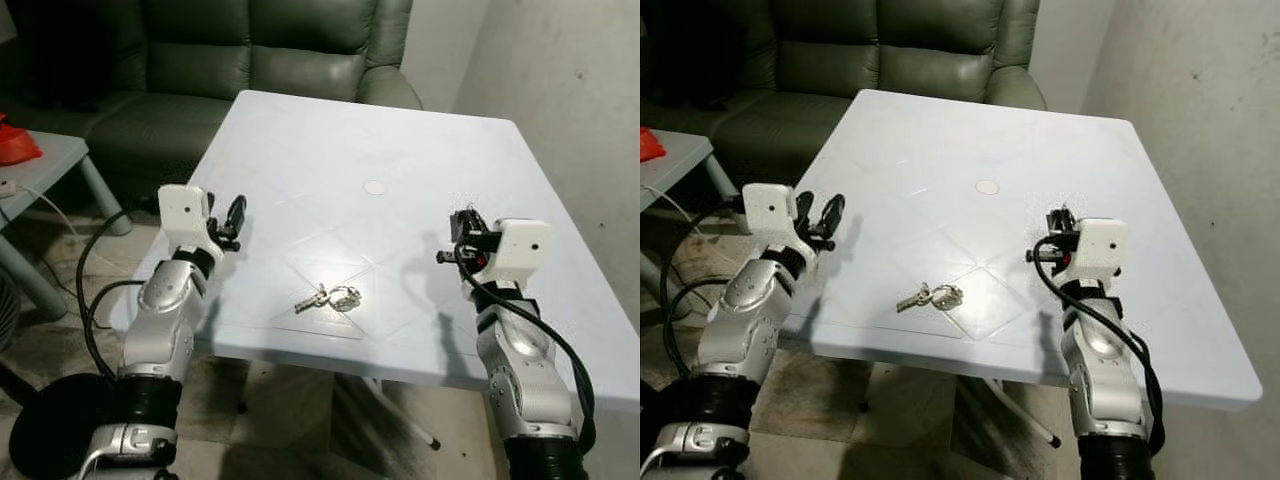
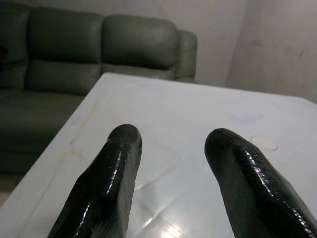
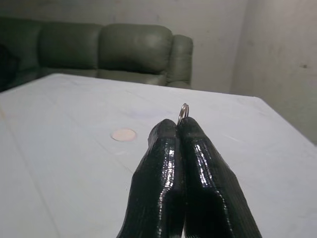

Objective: Hang keys on a hook

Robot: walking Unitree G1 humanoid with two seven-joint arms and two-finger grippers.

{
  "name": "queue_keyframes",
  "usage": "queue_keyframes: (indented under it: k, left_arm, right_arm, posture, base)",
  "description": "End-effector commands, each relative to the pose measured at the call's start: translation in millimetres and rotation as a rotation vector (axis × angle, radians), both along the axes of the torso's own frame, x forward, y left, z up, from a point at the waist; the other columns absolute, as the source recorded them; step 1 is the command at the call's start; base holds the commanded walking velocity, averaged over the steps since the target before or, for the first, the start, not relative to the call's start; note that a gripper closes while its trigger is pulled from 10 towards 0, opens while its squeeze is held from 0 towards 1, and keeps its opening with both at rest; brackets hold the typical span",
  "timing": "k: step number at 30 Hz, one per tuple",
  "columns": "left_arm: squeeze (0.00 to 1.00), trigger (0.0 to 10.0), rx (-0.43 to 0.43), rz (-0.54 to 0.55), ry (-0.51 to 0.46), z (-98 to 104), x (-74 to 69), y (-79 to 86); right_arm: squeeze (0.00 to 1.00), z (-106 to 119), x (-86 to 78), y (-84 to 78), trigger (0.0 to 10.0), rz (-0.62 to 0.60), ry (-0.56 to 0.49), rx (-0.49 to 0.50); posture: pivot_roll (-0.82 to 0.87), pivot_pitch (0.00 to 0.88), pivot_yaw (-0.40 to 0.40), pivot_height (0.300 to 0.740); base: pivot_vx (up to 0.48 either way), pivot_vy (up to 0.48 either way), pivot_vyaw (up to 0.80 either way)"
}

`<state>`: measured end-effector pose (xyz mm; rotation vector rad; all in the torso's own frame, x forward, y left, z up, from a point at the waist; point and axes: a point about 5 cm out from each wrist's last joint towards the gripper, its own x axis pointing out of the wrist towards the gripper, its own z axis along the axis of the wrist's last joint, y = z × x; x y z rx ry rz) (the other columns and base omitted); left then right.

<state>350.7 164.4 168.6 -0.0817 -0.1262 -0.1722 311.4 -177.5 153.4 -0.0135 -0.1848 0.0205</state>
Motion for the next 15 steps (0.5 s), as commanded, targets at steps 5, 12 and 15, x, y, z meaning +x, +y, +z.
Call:
queue_keyframes:
  k: [5, 12, 15]
  left_arm:
    - [0.0, 10.0, -0.036, 0.038, -0.002, -0.4, 3.3, 7.7]
    - [0.0, 10.0, -0.064, 0.059, -0.01, 1.3, 5.1, 10.5]
    - [0.0, 10.0, -0.064, 0.055, -0.011, 0.6, 5.3, 9.2]
  right_arm:
    - [0.0, -3.2, 1.3, 2.9, 10.0, -0.022, 0.024, -0.017]
    - [0.0, -4.5, 2.5, 12.7, 10.0, 0.005, 0.036, -0.04]
    - [0.0, -3.4, 3.7, 14.3, 10.0, 0.016, 0.034, -0.043]
  posture:
    - [-0.13, 0.0, -0.013, 0.724]
    - [-0.13, 0.0, -0.018, 0.724]
    - [-0.12, 0.0, -0.023, 0.724]
  base:
    - [0.0, 0.0, -0.63]
    - [0.0, 0.0, -0.69]
    - [0.0, 0.091, -0.71]
